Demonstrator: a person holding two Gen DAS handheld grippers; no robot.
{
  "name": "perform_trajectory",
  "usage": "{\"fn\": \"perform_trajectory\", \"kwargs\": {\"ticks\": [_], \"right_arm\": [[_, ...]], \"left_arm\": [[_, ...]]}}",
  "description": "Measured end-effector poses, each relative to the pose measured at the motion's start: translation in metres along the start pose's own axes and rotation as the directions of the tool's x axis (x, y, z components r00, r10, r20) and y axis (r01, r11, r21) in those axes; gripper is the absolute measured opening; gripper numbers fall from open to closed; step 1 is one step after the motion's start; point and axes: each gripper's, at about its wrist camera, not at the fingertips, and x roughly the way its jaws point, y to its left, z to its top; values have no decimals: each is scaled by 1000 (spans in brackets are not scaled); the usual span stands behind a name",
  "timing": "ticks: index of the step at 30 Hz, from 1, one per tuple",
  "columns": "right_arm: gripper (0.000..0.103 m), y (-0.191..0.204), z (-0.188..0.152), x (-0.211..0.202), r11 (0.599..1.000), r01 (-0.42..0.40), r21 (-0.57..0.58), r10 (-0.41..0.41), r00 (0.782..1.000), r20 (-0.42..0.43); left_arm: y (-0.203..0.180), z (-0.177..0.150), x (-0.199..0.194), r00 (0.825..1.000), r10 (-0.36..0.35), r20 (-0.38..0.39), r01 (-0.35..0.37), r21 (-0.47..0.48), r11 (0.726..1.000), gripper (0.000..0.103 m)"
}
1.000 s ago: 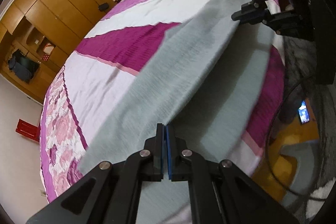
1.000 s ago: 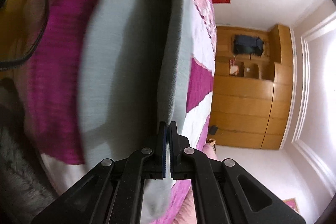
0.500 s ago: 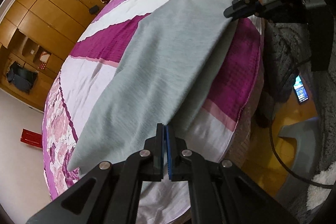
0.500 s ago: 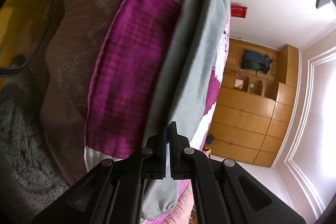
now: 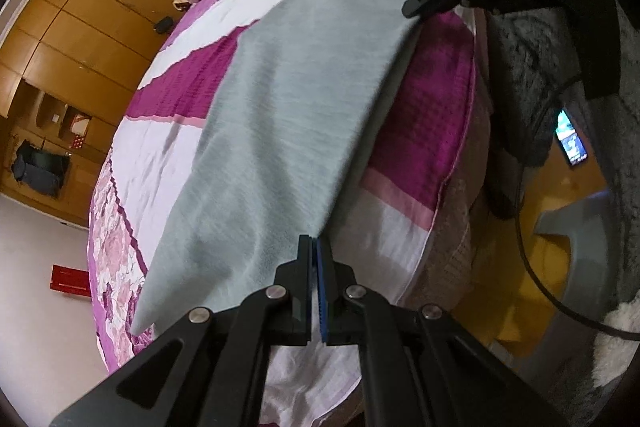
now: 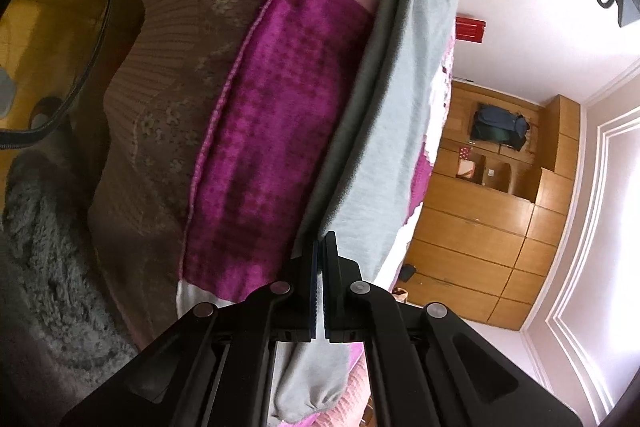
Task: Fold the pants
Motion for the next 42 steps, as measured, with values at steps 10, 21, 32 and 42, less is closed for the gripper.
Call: {"fn": "perform_trajectory", "kwargs": {"ticks": [10, 21, 32, 42], "right_arm": [[0, 19, 4, 8, 1000, 16, -16, -16, 1000, -4], [15, -53, -58, -29, 738, -186, 648, 199, 979, 55], [20, -53, -283, -15, -304, -173, 937, 300, 916, 267], [23, -34, -374, 37, -525, -174, 833, 239, 909, 341]], "left_arm": [[-9, -3, 21, 1000, -17, -24, 17, 0, 1000, 2], [19, -3, -19, 977, -200, 77, 214, -287, 934, 49], [37, 96, -6, 954, -215, 209, 287, -429, 857, 60], [-22, 224, 32, 908, -283, 309, 375, -298, 878, 60]]}}
